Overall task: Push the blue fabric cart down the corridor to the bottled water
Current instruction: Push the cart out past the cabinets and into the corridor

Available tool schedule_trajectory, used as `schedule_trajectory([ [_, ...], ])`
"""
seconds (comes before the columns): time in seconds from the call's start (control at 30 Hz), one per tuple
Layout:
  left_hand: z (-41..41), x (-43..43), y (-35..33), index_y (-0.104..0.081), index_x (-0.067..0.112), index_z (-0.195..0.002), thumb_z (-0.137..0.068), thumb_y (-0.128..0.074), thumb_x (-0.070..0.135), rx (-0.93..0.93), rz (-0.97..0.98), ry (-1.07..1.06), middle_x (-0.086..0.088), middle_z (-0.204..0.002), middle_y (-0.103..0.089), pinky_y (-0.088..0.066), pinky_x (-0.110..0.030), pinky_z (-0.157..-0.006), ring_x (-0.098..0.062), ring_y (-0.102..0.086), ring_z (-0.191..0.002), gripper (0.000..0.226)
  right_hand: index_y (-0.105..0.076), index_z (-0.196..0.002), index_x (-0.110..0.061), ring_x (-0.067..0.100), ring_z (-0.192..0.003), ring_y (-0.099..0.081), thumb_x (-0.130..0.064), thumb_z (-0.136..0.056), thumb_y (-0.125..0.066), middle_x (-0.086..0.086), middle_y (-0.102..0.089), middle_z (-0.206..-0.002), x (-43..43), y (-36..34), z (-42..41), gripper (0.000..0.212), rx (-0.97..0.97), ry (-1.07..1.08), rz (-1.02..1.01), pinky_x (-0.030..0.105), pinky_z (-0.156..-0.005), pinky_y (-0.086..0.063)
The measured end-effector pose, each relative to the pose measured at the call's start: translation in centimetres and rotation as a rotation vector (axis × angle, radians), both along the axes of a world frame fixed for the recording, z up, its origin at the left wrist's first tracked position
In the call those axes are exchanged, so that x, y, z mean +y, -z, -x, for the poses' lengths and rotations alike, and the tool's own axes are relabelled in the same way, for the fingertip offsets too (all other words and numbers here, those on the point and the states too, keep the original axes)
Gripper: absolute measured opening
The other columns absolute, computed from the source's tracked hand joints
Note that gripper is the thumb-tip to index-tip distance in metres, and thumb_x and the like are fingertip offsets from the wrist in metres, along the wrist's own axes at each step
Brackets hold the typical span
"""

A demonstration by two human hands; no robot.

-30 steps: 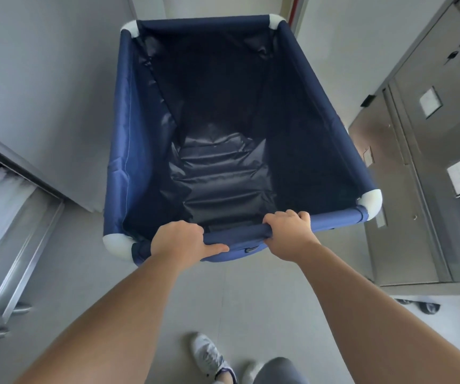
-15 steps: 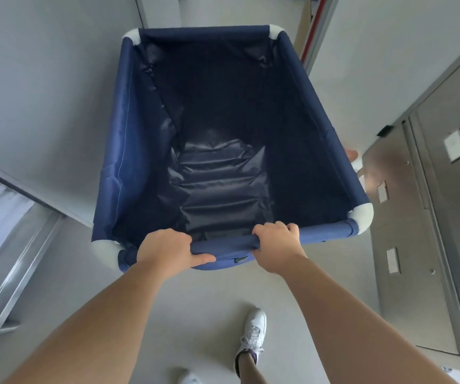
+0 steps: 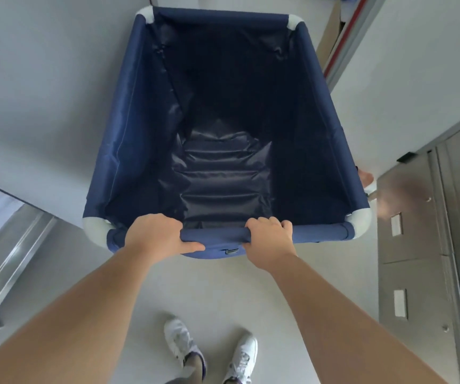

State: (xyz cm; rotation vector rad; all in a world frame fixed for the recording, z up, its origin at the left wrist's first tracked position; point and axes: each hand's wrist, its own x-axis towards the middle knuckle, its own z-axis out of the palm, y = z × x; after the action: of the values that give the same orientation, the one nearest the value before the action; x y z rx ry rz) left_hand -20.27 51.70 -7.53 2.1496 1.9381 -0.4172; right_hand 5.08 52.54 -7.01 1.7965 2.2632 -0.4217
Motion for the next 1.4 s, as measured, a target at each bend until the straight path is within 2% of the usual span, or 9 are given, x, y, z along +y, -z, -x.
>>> schedule_trajectory([
  [0.47,3.6,14.8,0.8,-0.049,0.026,-0.062,-0.056,-0.016,0.096,-0.059,-0.034,0.089,0.009,-0.058,-0.054,-0.027,-0.030,-0.050,-0.007,-0.044,-0.053,0.077,-0.053,-0.114,-0.028,0.021,-0.103,-0.050,-0.038,-0.091,-0.056,-0.007,-0.058,-0.104,13.6,-1.2,3.7,0.025,-0.025,0.090,0.015,0.039,-0.094,-0.028],
  [0.7,5.3,22.6,0.5,-0.060,0.030,-0.076,-0.063,-0.022,0.097,-0.012,-0.018,0.164,0.011,-0.063,-0.054,-0.033,-0.031,-0.056,-0.015,-0.054,-0.066,0.079,-0.054,-0.117,-0.030,0.021,-0.105,-0.051,-0.043,-0.092,-0.059,-0.008,-0.060,-0.108,19.7,-0.6,5.3,0.028,0.013,0.146,0.011,0.041,-0.097,-0.027],
  [0.83,5.8,27.0,0.1,-0.056,0.031,-0.071,-0.057,-0.018,0.097,-0.018,-0.023,0.181,0.011,-0.062,-0.053,-0.035,-0.032,-0.058,-0.016,-0.056,-0.069,0.078,-0.054,-0.115,-0.030,0.021,-0.105,-0.050,-0.043,-0.092,-0.059,-0.007,-0.060,-0.108,23.4,-0.6,5.9,0.027,0.024,0.172,0.002,0.042,-0.098,-0.027],
  [1.0,6.1,32.3,-0.5,-0.046,0.031,-0.066,-0.068,-0.030,0.096,0.006,0.009,0.200,0.011,-0.062,-0.051,-0.027,-0.030,-0.051,-0.015,-0.052,-0.065,0.067,-0.055,-0.115,-0.029,0.021,-0.105,-0.051,-0.042,-0.092,-0.058,-0.006,-0.060,-0.107,28.3,-0.7,6.2,0.027,0.040,0.183,-0.010,0.042,-0.100,-0.026],
  [1.2,6.1,38.9,-0.2,-0.053,0.031,-0.068,-0.060,-0.024,0.097,0.007,-0.018,0.176,0.011,-0.062,-0.057,-0.035,-0.030,-0.055,-0.012,-0.055,-0.063,0.073,-0.054,-0.118,-0.027,0.023,-0.108,-0.051,-0.041,-0.093,-0.058,-0.005,-0.059,-0.109,34.8,-0.6,6.2,0.029,0.047,0.171,-0.019,0.044,-0.102,-0.027],
  [1.4,5.8,44.7,0.1,-0.054,0.031,-0.068,-0.053,-0.016,0.097,-0.001,-0.040,0.164,0.011,-0.060,-0.056,-0.035,-0.030,-0.055,-0.012,-0.055,-0.062,0.077,-0.053,-0.116,-0.026,0.024,-0.108,-0.050,-0.040,-0.093,-0.058,-0.004,-0.059,-0.110,40.9,-0.8,5.9,0.028,0.035,0.155,-0.019,0.044,-0.102,-0.027],
])
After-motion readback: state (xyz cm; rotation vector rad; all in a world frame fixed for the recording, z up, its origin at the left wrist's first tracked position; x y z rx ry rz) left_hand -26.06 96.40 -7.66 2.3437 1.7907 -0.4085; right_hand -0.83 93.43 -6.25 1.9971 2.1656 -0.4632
